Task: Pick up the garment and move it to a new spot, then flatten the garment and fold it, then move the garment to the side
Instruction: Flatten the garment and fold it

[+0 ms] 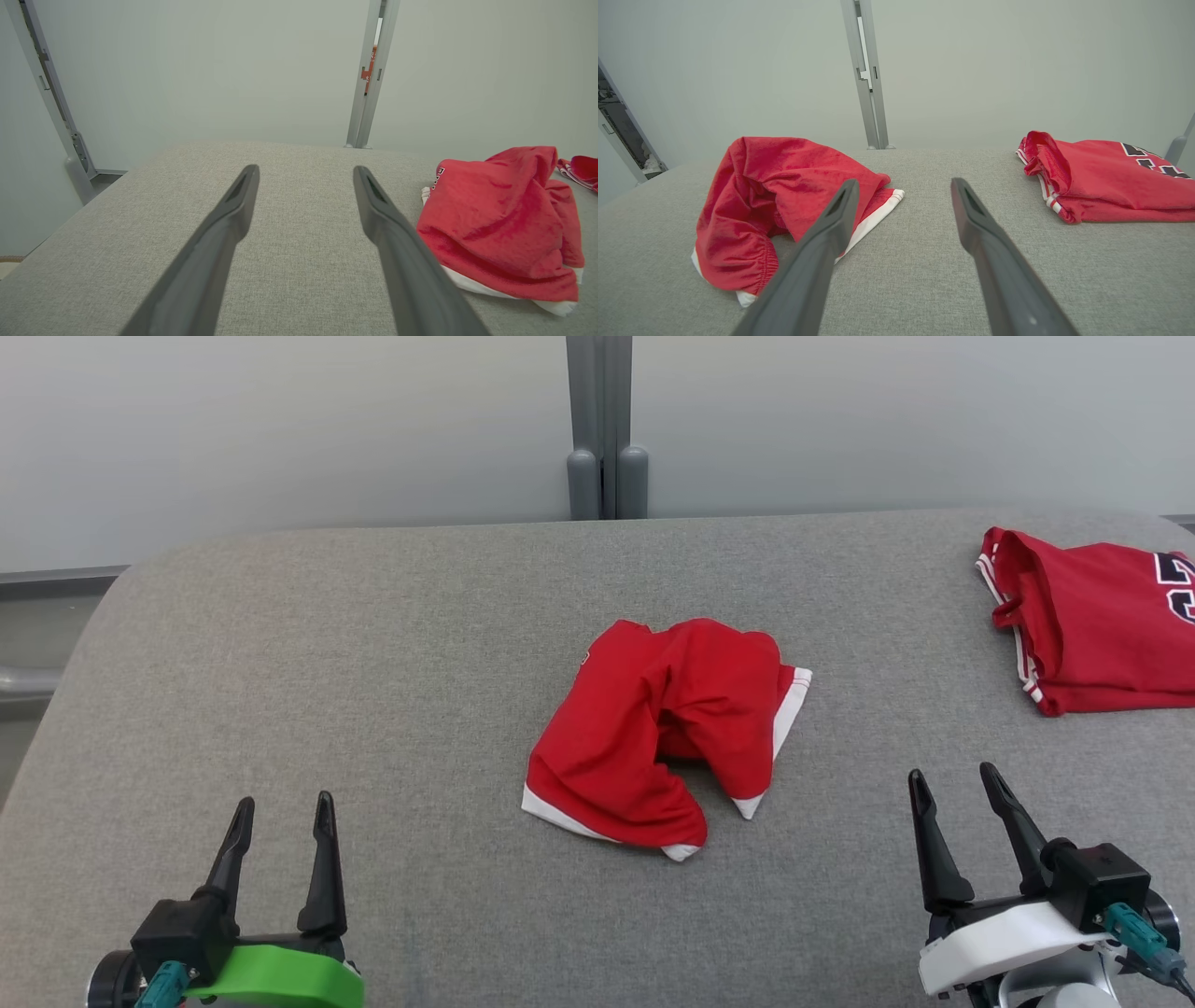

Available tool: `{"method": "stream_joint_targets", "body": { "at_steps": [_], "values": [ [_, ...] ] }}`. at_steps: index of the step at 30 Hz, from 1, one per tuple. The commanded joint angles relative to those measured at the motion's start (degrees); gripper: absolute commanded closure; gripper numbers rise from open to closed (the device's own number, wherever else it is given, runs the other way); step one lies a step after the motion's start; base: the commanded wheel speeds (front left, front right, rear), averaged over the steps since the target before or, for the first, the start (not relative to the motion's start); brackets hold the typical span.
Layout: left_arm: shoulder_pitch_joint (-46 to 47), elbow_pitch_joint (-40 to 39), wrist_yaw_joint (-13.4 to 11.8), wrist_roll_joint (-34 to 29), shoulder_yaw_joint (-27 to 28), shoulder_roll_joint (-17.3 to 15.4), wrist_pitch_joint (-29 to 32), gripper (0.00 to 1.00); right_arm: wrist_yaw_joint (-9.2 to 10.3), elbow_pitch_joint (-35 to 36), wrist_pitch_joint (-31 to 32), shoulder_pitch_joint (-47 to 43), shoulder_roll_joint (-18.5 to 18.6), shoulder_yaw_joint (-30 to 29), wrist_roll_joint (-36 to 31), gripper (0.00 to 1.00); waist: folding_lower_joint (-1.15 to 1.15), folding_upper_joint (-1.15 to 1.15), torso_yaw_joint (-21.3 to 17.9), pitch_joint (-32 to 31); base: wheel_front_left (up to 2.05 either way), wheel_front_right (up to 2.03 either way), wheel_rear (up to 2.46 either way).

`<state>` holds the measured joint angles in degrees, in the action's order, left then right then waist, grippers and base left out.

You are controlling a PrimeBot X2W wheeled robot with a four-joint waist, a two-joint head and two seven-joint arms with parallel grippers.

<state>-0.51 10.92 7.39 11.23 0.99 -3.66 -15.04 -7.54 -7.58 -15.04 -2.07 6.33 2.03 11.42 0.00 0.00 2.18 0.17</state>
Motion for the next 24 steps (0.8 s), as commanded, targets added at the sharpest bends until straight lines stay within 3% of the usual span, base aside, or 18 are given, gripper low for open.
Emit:
{"method": "stream_joint_targets", "body": {
  "at_steps": [1,18,24],
  "values": [
    [0.09,-0.07,0.14,-0.11,0.19,-0.11,-0.15,0.00,0.11,-0.13,-0.17,-0.63,0.21,0.00,0.29,0.00,0.00,0.00,-0.01,0.00,0.00,0.00,0.00],
    [0.54,0.12,0.14,-0.65,0.34,-0.13,-0.15,0.00,0.12,-0.46,-0.17,-0.32,0.20,0.23,0.43,0.00,0.00,0.00,0.15,0.17,0.00,0.00,0.00],
    [1.15,0.29,0.13,-0.73,-0.08,-0.17,-0.15,0.00,0.12,-0.83,-0.17,1.62,0.63,3.37,0.52,0.00,0.00,0.00,1.06,0.55,0.00,0.00,0.00]
  ]
}}
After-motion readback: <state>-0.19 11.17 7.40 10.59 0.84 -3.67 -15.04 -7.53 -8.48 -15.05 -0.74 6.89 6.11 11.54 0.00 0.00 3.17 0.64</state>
